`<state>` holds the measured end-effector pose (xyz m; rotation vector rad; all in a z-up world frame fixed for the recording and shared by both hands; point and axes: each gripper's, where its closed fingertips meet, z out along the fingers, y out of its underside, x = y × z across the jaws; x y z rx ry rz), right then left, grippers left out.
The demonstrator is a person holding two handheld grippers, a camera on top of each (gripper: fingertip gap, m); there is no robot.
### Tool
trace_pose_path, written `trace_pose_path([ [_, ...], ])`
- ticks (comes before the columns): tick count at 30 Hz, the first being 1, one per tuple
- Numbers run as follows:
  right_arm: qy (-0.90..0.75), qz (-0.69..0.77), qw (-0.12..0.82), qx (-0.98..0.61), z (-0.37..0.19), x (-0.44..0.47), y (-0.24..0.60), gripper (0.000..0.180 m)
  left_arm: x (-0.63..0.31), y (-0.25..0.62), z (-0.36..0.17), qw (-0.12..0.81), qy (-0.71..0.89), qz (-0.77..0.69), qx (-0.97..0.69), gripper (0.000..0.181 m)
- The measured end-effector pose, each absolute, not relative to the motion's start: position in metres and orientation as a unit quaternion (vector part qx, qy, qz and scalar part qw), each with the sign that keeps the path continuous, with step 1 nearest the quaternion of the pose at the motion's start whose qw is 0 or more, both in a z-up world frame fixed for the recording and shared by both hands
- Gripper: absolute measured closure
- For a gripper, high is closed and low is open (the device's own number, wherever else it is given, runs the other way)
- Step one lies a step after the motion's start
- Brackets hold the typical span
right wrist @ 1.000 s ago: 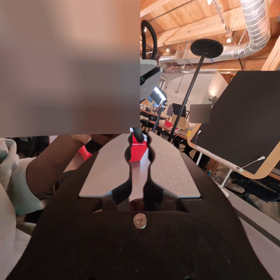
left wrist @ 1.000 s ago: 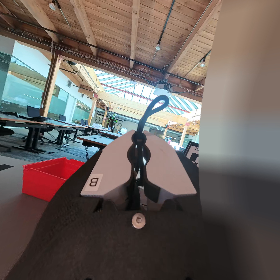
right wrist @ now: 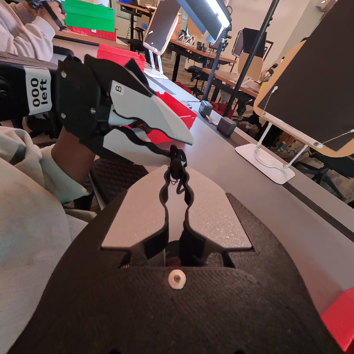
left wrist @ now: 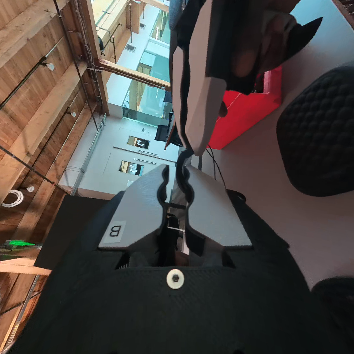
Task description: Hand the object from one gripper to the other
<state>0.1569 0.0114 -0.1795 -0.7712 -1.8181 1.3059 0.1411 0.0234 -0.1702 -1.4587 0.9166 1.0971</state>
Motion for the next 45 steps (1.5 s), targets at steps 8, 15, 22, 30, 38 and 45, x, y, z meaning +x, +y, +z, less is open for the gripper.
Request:
trace_pose_path([
  [8,-0.630,0.599,0.420,-0.260,-0.140,0.165,0.016,0.145,0.138,0.013,-0.121,0.700,0.200,0.262,-0.634,0.176],
  [15,-0.630,0.586,0.455,-0.231,-0.145,0.156,0.013,0.128,0.123,-0.015,-0.084,0.807,0.089,0.088,-0.578,0.176],
  [22,-0.630,0.556,0.500,-0.209,-0.155,0.146,-0.005,0.132,0.127,-0.023,-0.077,0.824,0.079,0.031,-0.560,0.176],
  [30,-0.616,0.562,0.506,-0.220,-0.150,0.147,0.001,0.176,0.127,-0.025,-0.077,0.822,0.076,0.001,-0.564,0.174],
  [38,-0.631,0.516,0.496,-0.300,-0.157,0.139,0.034,0.176,0.065,-0.066,-0.065,0.835,-0.032,0.069,-0.545,0.125],
  [45,-0.636,0.493,0.500,-0.320,-0.159,0.138,0.044,0.176,0.082,-0.077,-0.069,0.791,0.028,0.199,-0.579,0.126],
])
